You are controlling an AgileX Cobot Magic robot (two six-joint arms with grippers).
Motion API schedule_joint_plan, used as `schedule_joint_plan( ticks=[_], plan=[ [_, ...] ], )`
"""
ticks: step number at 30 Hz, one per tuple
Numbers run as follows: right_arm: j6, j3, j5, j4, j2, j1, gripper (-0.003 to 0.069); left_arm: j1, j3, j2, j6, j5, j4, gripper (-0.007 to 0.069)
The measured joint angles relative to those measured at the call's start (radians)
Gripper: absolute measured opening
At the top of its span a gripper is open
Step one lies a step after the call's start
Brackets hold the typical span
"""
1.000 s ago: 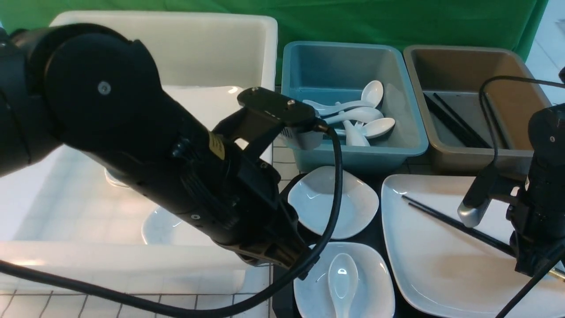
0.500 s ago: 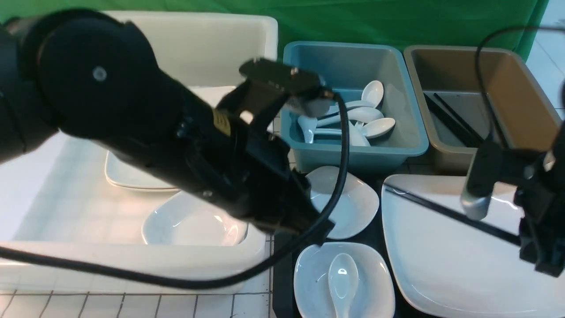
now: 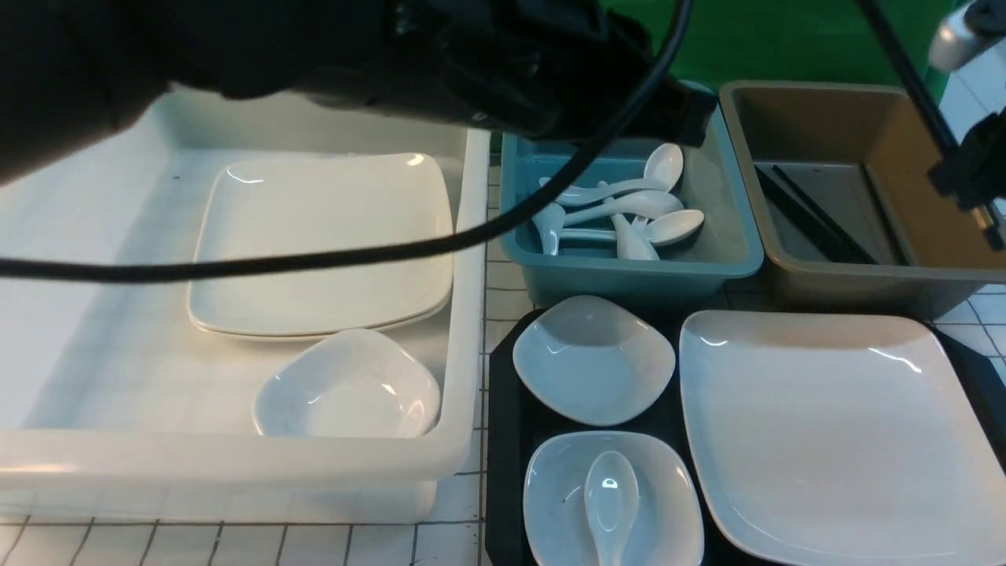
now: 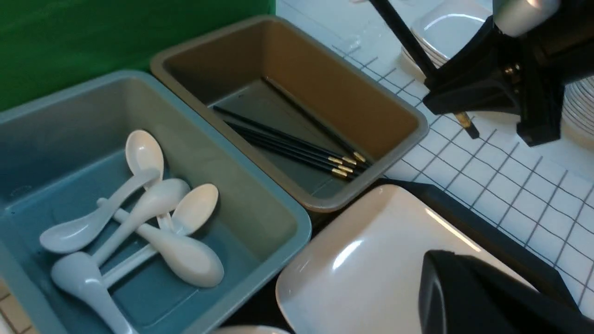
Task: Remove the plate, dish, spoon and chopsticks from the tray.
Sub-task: Use the right arm to put the chopsticks into the small storage box on the right
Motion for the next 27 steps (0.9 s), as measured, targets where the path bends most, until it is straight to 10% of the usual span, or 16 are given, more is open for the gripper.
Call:
schedule_joint_plan(
  ticks=[21, 27],
  plan=[
    [0.138, -0.07, -0.442, 0.072, 0.471, -0.028, 0.0136, 0.0, -0.057, 0.149, -0.001, 0.254, 0.063, -0.0003],
    [0.277, -0.073, -0.372, 0.072, 0.46, -0.029, 0.0367, 0.0, -0.057, 0.149, -0.035, 0.334, 0.084, -0.0003]
  ],
)
